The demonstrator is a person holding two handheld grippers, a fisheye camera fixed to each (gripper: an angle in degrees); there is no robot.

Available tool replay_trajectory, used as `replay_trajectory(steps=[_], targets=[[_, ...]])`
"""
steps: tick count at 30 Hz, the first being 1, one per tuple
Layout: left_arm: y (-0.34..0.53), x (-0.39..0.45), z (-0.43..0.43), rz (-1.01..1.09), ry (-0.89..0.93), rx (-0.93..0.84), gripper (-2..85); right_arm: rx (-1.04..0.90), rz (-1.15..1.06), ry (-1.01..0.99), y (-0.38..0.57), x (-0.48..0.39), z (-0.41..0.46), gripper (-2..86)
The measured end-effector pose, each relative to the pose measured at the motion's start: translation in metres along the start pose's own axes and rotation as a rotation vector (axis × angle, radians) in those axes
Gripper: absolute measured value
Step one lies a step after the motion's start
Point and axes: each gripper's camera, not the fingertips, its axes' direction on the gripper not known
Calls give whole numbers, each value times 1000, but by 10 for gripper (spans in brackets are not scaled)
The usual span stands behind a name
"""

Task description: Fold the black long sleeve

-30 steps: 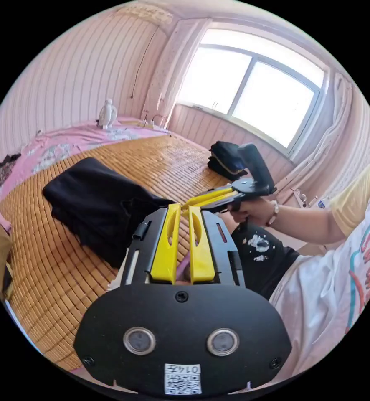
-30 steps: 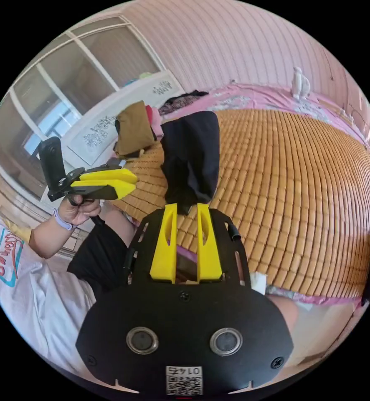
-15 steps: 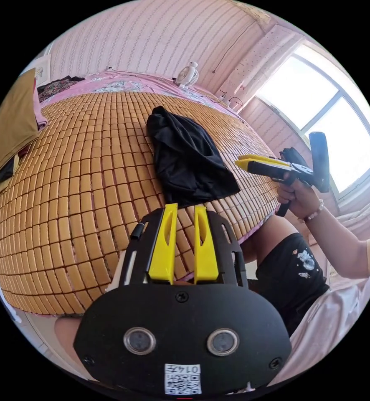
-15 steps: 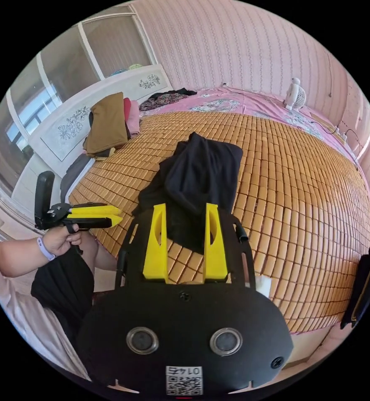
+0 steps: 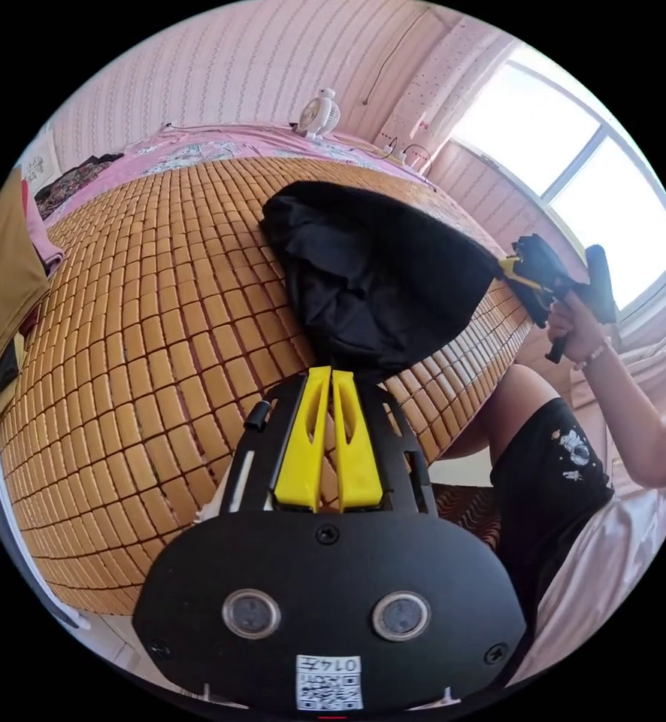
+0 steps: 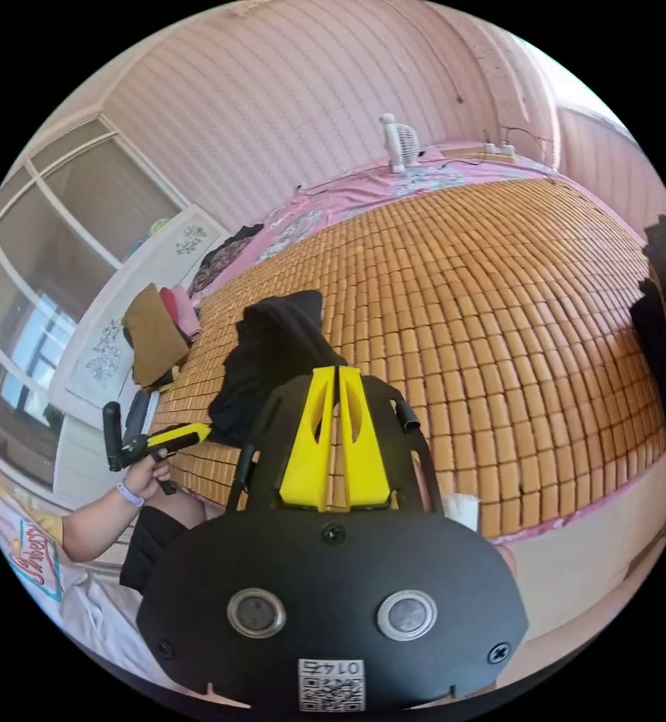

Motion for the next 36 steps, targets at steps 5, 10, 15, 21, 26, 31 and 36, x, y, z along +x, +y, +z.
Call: replay_trajectory(steps=[5, 10, 15, 21, 26, 31, 36], targets=[[30, 5, -33, -17, 19, 61, -10, -69, 29, 223, 45, 19, -27, 92], [60, 11, -50, -52, 62, 43, -10, -86, -132, 162, 62, -14, -22, 140], [84, 21, -74, -116, 44, 84, -10, -242, -374, 302, 89, -67, 26, 93], [110, 45, -130, -111, 26, 174, -10, -262, -459, 280, 136, -90, -22, 13], [124, 73, -210, -65, -81, 322, -10, 9, -338, 51, 143, -80, -135, 6], [137, 120, -341, 30, -210, 663, -10, 288, -350, -145, 142, -96, -256, 4], [143, 180, -484, 154, -236, 1005, -10, 562, -561, -203, 145, -165, -398, 4]])
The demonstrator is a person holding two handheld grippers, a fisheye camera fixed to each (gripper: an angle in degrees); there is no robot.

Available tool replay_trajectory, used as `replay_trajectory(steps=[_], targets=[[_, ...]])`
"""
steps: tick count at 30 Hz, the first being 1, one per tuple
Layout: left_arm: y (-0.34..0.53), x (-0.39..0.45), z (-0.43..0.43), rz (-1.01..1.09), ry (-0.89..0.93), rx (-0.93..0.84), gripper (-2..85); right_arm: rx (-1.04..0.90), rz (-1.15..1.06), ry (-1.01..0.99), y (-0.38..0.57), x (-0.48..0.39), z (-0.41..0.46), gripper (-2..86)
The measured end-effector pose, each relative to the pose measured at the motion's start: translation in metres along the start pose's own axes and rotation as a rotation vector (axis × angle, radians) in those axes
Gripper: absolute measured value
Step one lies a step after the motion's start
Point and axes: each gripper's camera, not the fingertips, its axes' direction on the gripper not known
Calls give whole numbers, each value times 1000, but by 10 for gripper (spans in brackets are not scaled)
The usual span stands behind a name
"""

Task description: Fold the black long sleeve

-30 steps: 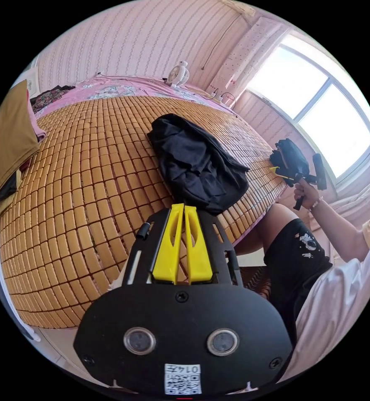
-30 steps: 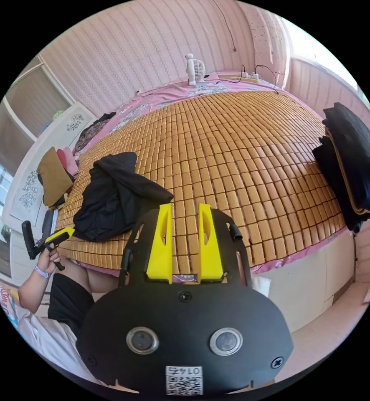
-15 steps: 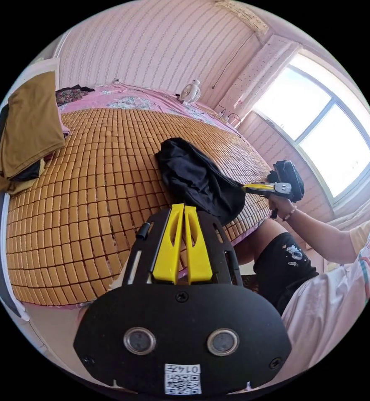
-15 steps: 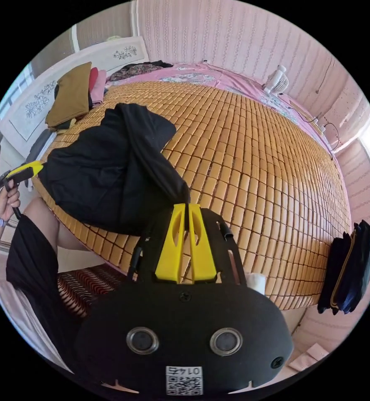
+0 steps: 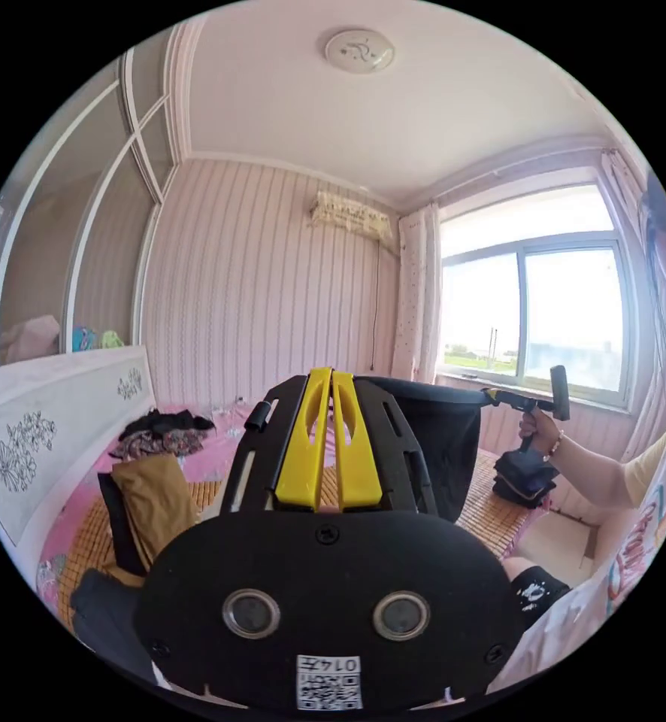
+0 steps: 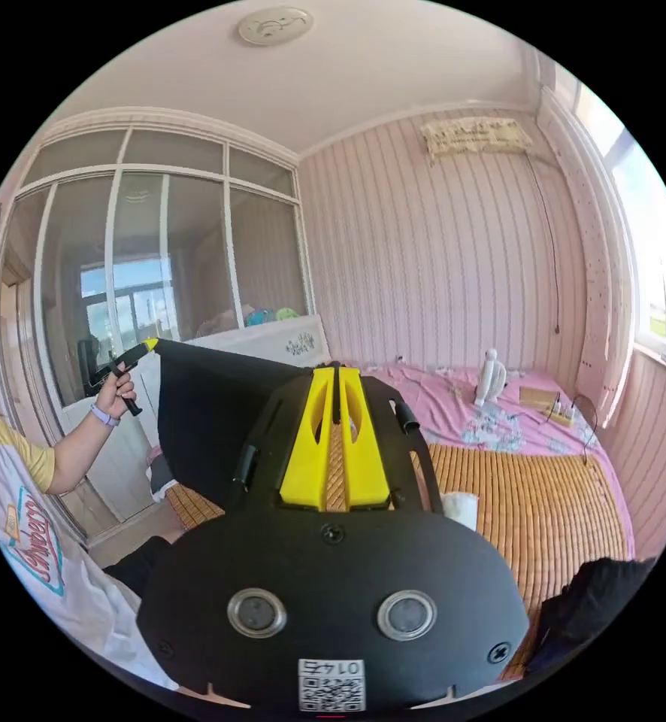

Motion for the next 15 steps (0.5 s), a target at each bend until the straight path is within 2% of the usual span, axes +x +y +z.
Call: replay_trajectory(steps=[5, 8, 12, 15], targets=[[-75, 38, -80, 119, -128, 200, -10, 169, -136, 29, -67, -60, -90, 3], [-94, 58, -122, 112, -94, 284, -10, 249, -145, 52, -81, -89, -143, 3], [-102, 78, -165, 69, -82, 370, -10, 146, -151, 69, -84, -116, -181, 2], [-118, 90, -202, 52, -55, 467, -10, 268, -190, -10, -91, -142, -237, 2]])
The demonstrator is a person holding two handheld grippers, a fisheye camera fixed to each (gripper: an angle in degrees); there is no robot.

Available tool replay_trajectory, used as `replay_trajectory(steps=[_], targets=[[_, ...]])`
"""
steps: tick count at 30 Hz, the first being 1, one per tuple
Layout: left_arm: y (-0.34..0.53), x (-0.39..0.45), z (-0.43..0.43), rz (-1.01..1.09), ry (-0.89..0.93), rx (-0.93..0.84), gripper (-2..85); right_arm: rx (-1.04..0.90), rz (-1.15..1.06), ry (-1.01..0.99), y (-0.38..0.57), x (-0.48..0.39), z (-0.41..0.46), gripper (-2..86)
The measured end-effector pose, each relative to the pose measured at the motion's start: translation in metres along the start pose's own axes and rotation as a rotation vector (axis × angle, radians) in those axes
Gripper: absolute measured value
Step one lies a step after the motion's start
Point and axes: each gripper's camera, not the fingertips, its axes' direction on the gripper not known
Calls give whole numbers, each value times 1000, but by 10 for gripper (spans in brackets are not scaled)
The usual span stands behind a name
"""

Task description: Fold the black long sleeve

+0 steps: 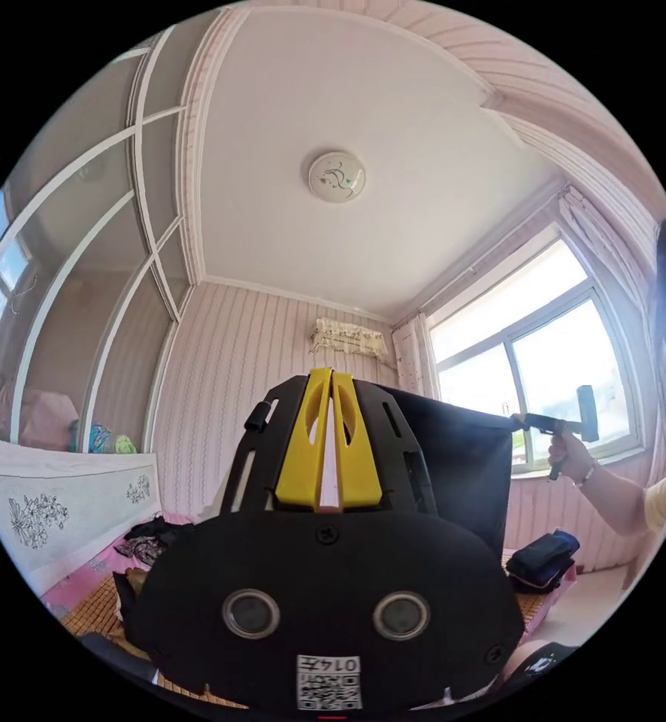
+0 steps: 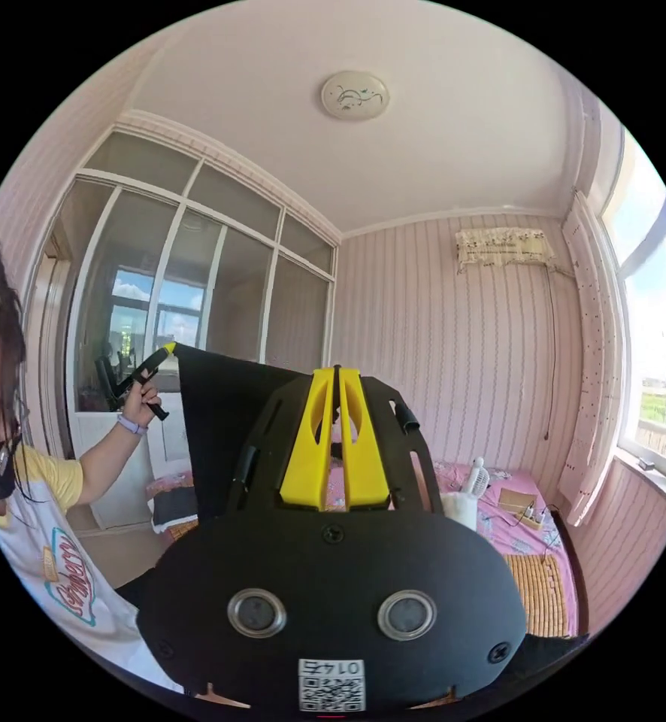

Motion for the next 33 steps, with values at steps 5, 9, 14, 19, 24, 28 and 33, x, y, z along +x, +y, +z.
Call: replay_trajectory(steps=[5, 9, 14, 19, 24, 28, 33], targets=[[-70, 19, -57, -3, 153, 244, -10, 269, -95, -28, -47, -45, -81, 2], [-118, 40, -91, 97, 184, 433, -10, 353, -183, -55, -83, -71, -118, 3], [-133, 26, -50, 163, 126, 308, -10, 227, -239, 35, -97, -59, -81, 3], [-24, -46, 105, -32, -18, -294, -10, -360, -67, 11, -36, 27, 84, 3], [72, -67, 200, 19, -86, -554, -10, -605, 266, 48, 37, 131, 206, 2], [26, -59, 238, 139, -82, -393, -10, -244, 302, 59, -31, 166, 191, 2], [12, -70, 256, 137, 3, -308, -10, -62, 139, 91, -51, 175, 187, 1]])
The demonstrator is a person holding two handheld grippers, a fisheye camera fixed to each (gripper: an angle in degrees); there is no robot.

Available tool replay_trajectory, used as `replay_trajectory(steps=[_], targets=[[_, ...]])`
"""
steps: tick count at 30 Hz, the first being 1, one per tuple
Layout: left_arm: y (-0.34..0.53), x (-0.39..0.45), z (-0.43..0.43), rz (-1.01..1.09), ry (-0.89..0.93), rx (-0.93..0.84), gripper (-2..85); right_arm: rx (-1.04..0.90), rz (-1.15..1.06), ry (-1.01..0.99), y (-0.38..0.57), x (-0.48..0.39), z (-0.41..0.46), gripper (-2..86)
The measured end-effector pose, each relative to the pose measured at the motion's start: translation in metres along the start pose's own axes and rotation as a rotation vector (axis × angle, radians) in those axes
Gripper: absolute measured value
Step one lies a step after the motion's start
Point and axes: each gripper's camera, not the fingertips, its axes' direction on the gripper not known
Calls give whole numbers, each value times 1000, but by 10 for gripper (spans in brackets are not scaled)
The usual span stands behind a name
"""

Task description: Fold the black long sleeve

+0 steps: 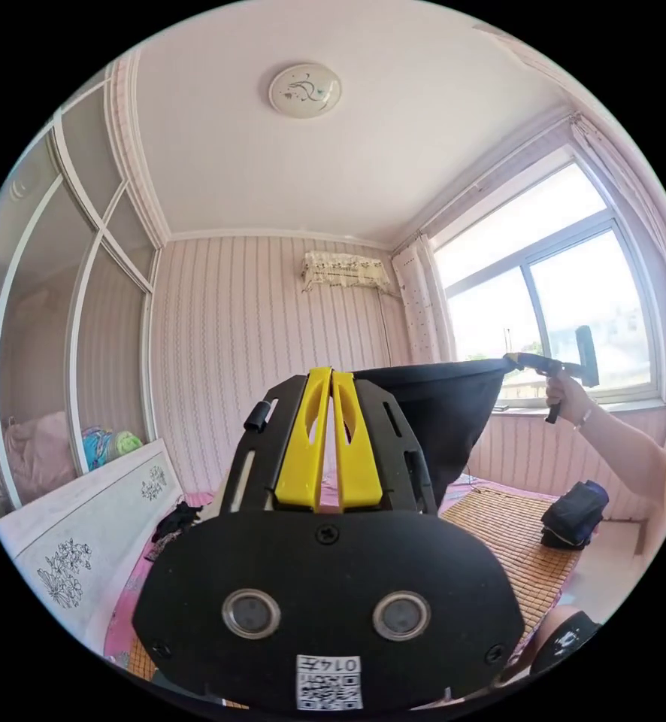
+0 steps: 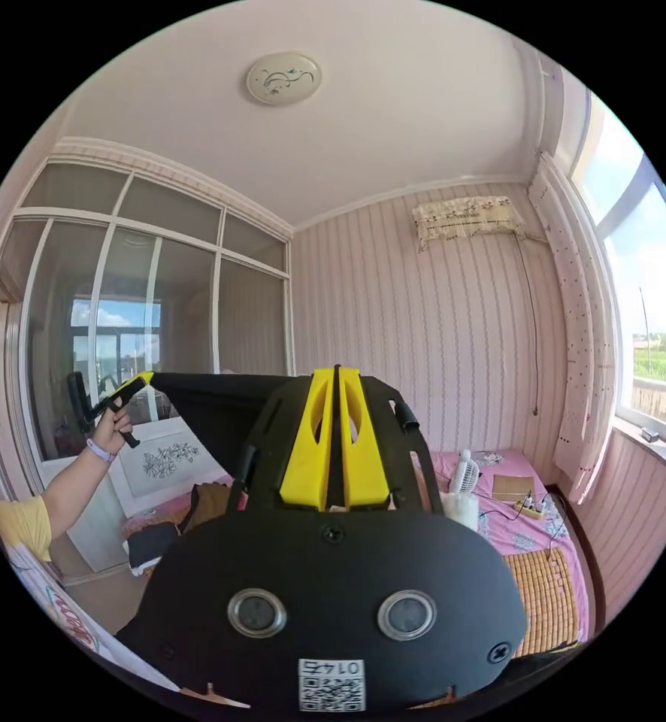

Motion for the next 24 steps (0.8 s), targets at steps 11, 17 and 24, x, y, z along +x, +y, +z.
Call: replay_trajectory(steps=[11, 17, 24], targets=[[304, -38, 86, -331, 175, -536, -10, -622, 167, 36, 305, 75, 108, 3], [513, -34, 106, -548, 138, -1025, -7, -1065, 432, 127, 465, 119, 150, 7], [589, -68, 112, -725, 254, -1145, 56, -1102, 492, 138, 502, 146, 163, 61]])
